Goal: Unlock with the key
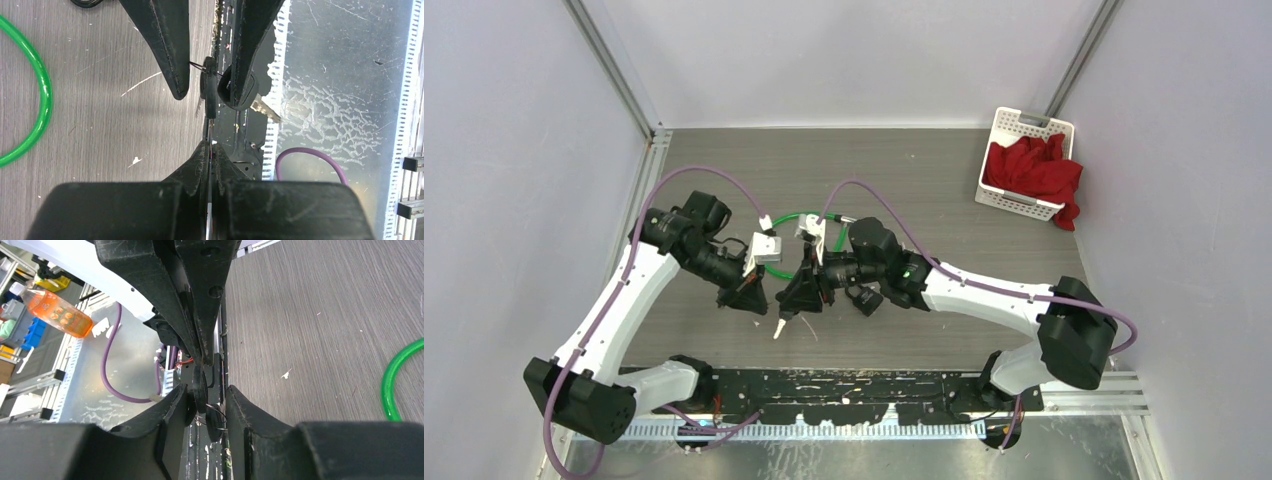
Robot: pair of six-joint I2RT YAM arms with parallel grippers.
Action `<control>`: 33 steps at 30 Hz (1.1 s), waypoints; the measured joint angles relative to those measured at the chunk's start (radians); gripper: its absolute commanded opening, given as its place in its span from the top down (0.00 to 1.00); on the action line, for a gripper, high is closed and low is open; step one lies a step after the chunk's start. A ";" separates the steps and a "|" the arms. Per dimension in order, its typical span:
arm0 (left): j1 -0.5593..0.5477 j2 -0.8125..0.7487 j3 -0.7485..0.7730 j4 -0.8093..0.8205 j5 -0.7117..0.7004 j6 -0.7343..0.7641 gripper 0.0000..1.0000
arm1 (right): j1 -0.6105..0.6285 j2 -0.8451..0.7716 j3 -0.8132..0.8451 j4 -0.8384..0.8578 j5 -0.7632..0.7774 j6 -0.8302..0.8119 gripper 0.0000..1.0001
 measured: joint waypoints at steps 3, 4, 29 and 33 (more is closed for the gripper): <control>0.000 0.000 0.000 0.000 0.000 0.000 1.00 | 0.000 0.000 0.000 -0.006 0.000 -0.004 0.70; 0.000 0.000 0.000 0.000 0.000 0.000 1.00 | 0.000 0.000 0.000 -0.008 0.000 -0.006 0.78; 0.000 -0.027 0.017 0.072 0.098 -0.105 0.47 | 0.004 -0.090 -0.138 0.177 0.040 0.097 0.99; 0.000 -0.028 0.016 0.114 0.121 -0.151 0.81 | 0.004 -0.090 -0.138 0.200 0.037 0.112 0.99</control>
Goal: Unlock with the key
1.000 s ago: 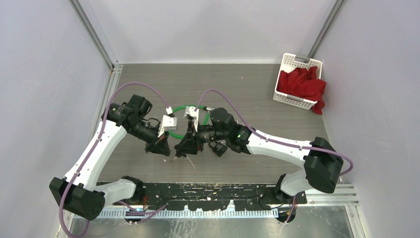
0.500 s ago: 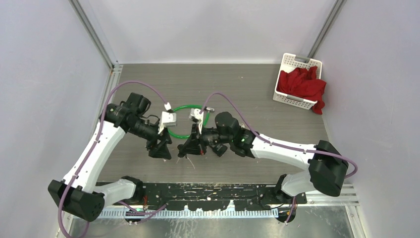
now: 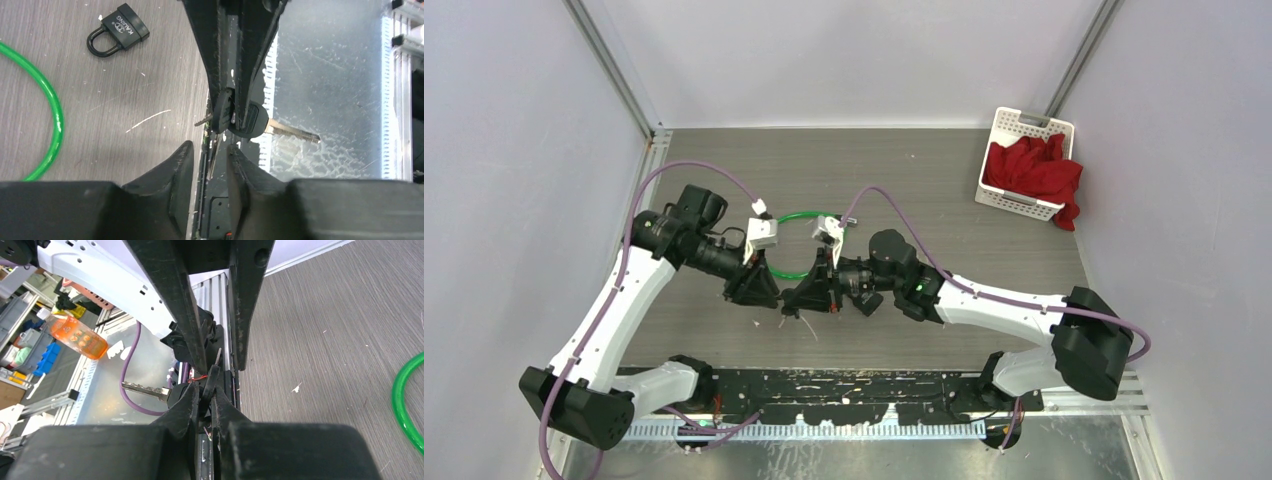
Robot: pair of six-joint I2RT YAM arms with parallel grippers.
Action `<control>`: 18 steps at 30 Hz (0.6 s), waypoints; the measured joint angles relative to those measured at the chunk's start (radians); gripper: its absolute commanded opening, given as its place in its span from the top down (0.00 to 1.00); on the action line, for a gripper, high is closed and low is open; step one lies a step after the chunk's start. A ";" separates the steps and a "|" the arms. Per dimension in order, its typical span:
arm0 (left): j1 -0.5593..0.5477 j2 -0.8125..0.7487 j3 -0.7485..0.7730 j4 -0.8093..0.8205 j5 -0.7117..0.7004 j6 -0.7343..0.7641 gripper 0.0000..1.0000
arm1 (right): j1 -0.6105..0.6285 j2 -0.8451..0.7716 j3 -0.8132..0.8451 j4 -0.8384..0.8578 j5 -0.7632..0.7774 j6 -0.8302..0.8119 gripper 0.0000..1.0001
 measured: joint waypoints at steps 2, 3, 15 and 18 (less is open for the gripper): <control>0.000 0.000 -0.002 0.026 0.011 -0.031 0.99 | 0.000 0.000 0.000 0.006 0.000 0.005 0.99; 0.000 0.000 -0.002 0.034 0.014 -0.041 1.00 | 0.000 0.000 0.000 0.009 0.005 0.005 0.99; -0.002 -0.024 -0.005 0.041 -0.005 -0.052 1.00 | 0.001 -0.015 0.035 -0.093 0.029 -0.057 0.22; -0.010 -0.024 -0.005 0.034 -0.019 -0.044 1.00 | -0.006 -0.002 0.100 -0.162 -0.011 -0.101 0.27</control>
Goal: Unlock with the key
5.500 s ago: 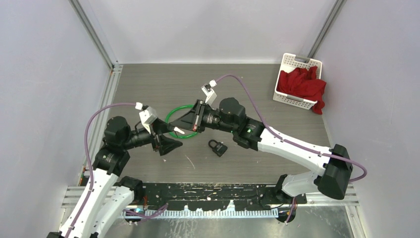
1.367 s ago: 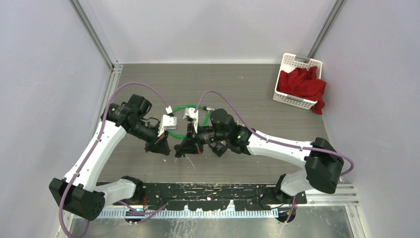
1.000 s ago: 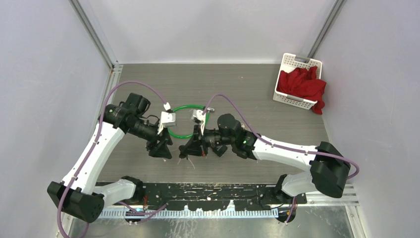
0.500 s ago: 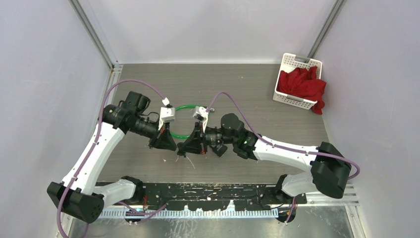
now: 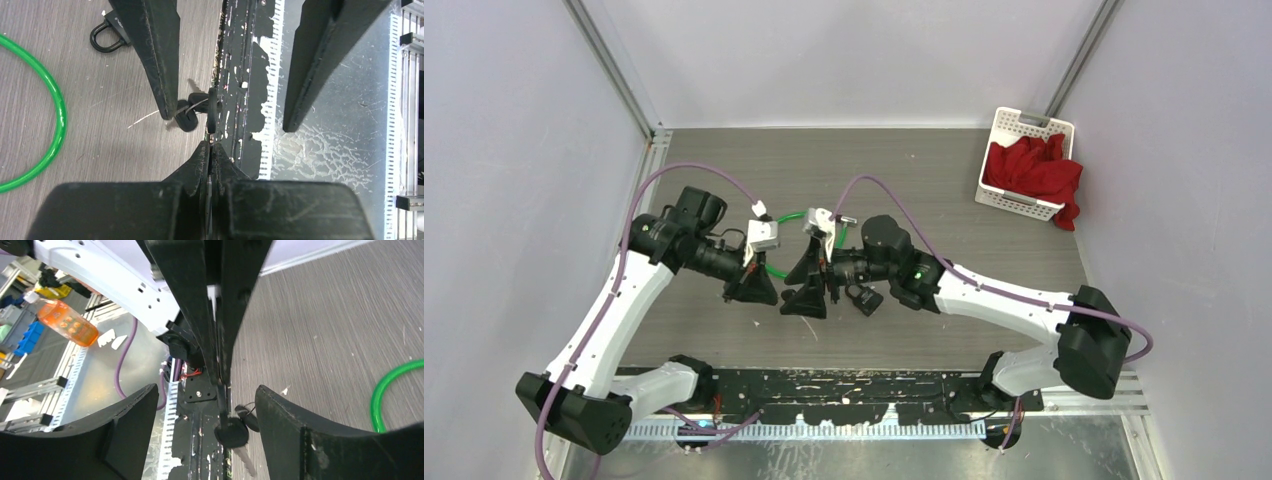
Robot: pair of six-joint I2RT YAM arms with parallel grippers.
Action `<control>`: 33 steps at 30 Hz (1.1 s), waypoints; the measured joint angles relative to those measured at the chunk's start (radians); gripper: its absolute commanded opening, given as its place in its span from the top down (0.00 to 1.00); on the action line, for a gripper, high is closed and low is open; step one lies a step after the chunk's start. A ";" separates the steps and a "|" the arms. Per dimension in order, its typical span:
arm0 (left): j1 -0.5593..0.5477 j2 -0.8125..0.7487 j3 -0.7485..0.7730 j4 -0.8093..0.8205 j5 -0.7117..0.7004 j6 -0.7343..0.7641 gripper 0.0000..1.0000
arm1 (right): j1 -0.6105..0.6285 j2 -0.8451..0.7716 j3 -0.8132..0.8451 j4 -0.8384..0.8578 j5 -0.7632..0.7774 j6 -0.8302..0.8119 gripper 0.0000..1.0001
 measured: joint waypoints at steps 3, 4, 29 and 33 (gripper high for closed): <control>-0.006 0.000 0.002 -0.010 -0.011 0.013 1.00 | -0.008 0.030 0.066 -0.039 -0.050 -0.029 0.35; -0.007 0.000 0.002 -0.015 -0.014 0.017 1.00 | -0.010 0.041 0.082 -0.052 -0.066 -0.036 0.38; -0.012 0.015 0.024 -0.033 -0.045 0.009 0.02 | -0.024 0.025 -0.019 -0.037 -0.039 -0.023 0.99; -0.012 0.034 0.026 0.008 -0.068 -0.011 0.01 | -0.055 -0.069 -0.130 -0.033 0.014 0.005 0.99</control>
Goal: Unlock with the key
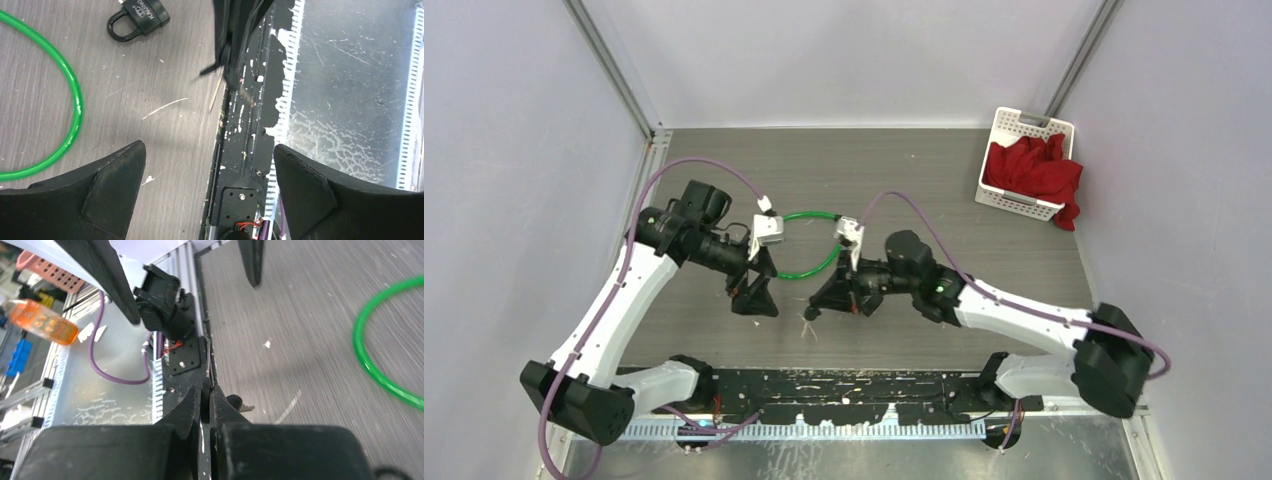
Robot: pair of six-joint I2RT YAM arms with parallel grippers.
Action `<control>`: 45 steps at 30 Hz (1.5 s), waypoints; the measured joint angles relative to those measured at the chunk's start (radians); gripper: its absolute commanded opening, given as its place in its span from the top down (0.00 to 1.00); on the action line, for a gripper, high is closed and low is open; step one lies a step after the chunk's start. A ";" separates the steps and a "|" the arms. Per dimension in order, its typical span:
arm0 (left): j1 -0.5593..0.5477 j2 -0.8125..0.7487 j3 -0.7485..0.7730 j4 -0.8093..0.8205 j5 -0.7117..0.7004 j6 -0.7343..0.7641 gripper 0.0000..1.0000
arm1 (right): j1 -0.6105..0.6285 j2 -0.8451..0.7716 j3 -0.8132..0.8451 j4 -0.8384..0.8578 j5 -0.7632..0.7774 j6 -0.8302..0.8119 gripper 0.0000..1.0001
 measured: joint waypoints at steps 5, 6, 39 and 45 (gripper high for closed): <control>-0.019 0.057 0.011 0.042 -0.031 0.011 0.01 | -0.068 -0.227 -0.177 -0.012 0.082 0.064 0.99; -0.028 0.067 0.011 0.053 -0.039 0.014 0.01 | -0.073 -0.282 -0.203 -0.025 0.101 0.077 0.99; -0.511 0.754 0.167 0.450 -0.413 0.559 0.01 | -0.118 -0.496 0.105 -1.094 1.128 0.421 0.99; -0.517 0.819 0.170 0.508 -0.409 0.612 0.01 | -0.225 -0.485 0.058 -1.077 1.061 0.411 0.99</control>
